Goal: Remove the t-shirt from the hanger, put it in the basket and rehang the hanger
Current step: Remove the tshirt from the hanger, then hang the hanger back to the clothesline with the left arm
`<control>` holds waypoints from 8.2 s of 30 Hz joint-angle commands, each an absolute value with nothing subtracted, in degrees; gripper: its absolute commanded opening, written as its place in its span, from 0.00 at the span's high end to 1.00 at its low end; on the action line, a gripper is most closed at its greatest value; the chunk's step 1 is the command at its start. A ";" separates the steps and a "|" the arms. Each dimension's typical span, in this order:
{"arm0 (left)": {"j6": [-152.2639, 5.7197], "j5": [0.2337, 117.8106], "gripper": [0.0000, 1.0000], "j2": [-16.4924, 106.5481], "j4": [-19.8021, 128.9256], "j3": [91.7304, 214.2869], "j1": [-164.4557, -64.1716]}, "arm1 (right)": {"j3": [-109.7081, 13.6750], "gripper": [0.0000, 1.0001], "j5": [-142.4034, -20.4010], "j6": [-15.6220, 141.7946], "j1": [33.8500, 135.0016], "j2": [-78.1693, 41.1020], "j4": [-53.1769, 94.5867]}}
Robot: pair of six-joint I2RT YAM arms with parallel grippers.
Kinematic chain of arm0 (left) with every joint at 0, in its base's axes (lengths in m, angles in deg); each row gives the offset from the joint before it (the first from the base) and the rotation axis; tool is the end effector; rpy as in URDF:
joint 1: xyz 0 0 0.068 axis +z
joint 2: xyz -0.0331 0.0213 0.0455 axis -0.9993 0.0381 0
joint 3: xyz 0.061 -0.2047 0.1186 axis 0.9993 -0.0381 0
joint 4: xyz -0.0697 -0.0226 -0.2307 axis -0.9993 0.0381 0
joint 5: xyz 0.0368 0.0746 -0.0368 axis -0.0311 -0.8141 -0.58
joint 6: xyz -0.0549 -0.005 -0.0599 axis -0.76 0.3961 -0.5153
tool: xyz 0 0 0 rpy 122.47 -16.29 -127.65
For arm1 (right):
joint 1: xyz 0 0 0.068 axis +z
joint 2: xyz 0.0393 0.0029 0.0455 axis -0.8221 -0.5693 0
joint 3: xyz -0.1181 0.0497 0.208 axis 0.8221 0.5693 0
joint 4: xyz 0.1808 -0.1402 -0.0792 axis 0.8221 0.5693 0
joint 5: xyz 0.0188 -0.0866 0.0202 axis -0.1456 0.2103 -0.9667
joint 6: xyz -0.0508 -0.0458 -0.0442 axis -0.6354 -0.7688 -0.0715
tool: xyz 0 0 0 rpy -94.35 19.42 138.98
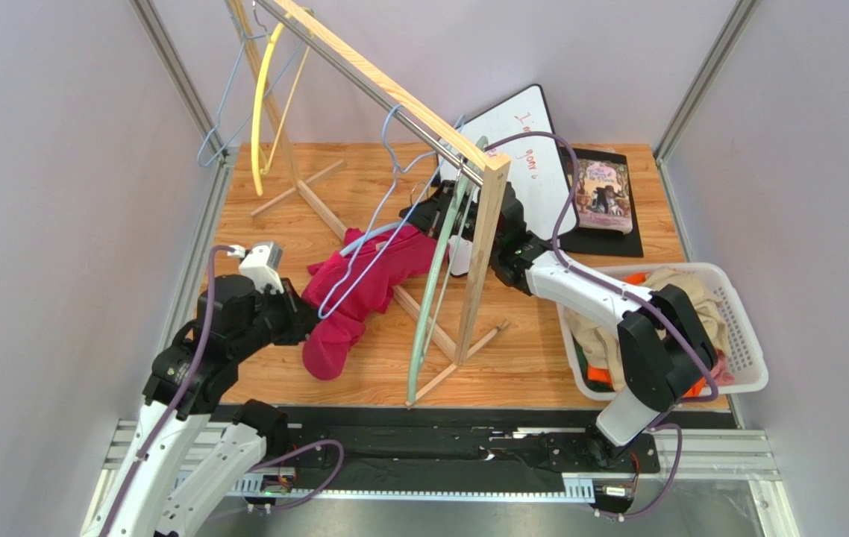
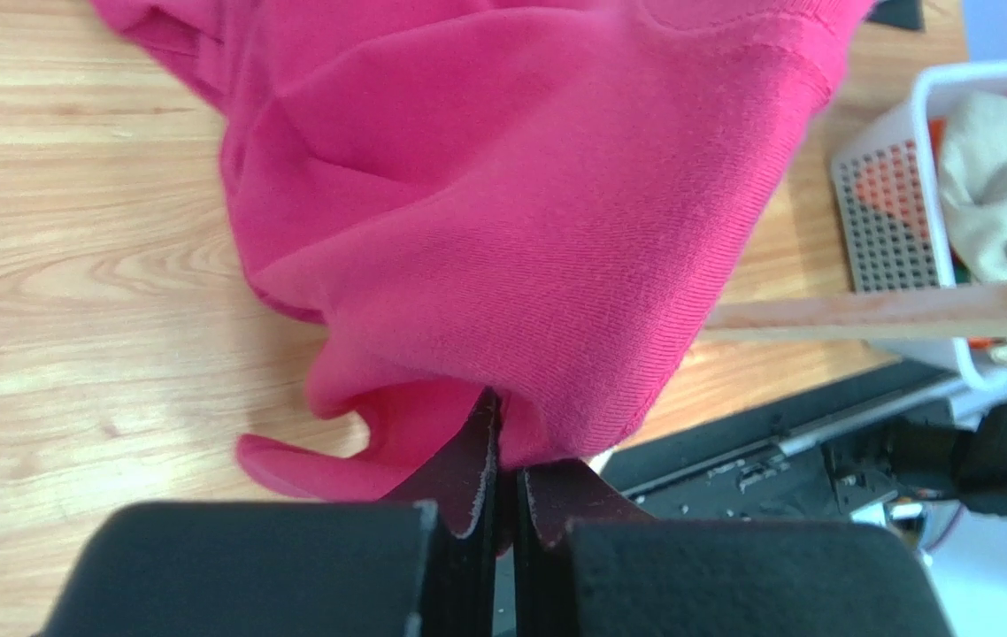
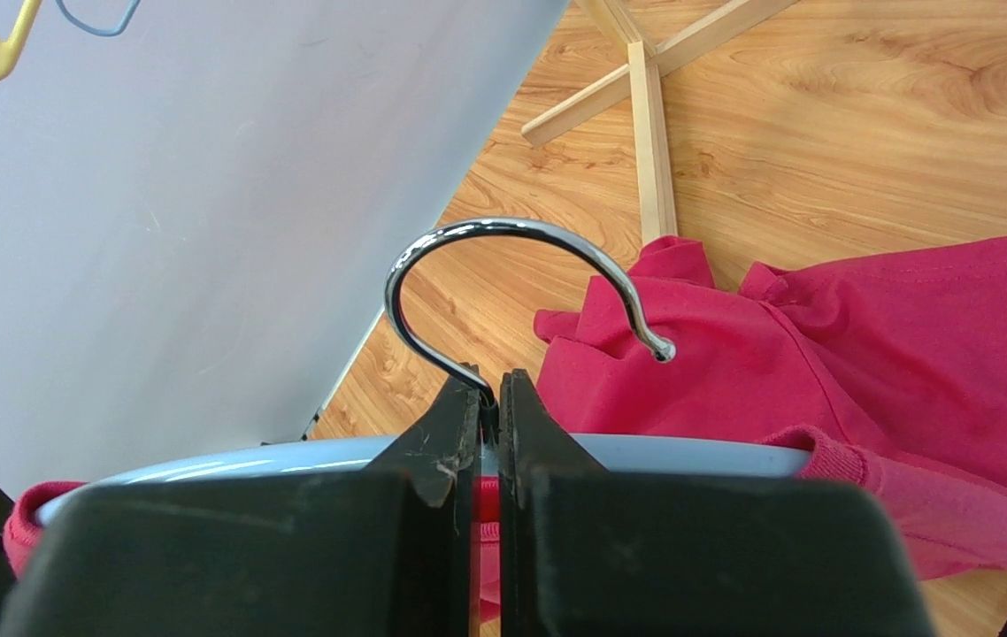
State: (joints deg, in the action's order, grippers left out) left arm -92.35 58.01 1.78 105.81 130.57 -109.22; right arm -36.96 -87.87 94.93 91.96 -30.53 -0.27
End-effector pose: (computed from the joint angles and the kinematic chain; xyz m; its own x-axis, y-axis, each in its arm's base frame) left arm 0.1270 -0.0594 0.2878 -0.6550 -0.2865 -0.6992 0.1490 0.8582 -0.4912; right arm 0.3100 0.2524 0.2732 -0.5711 0.3302 -0.7516 -0.5326 0.5476 0.6453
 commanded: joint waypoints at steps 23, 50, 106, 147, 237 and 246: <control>-100.89 50.27 1.00 -12.10 108.32 134.03 -109.17 | -40.23 1.00 -87.38 104.80 89.75 -32.55 -7.58; -85.16 69.48 0.19 12.07 98.77 146.85 -109.17 | -41.29 1.00 -100.48 91.51 93.44 -29.39 -2.65; -113.89 58.32 1.00 -9.73 113.87 151.66 -110.05 | -29.51 0.21 -96.08 94.33 80.96 -13.74 18.70; -110.93 70.20 1.00 -10.25 103.57 151.21 -110.05 | -32.32 1.00 -89.51 88.53 87.64 -27.80 14.38; -108.72 67.47 0.56 2.06 69.65 139.28 -110.05 | -33.02 0.18 -94.76 82.55 87.99 -26.12 18.61; -101.33 57.54 0.30 -7.87 89.68 143.33 -110.05 | -36.89 0.14 -91.01 87.89 90.10 -33.69 24.14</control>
State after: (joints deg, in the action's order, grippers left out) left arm -105.96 63.65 -3.81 78.51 140.48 -109.97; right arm -33.37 -94.30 83.69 89.25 -32.15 21.56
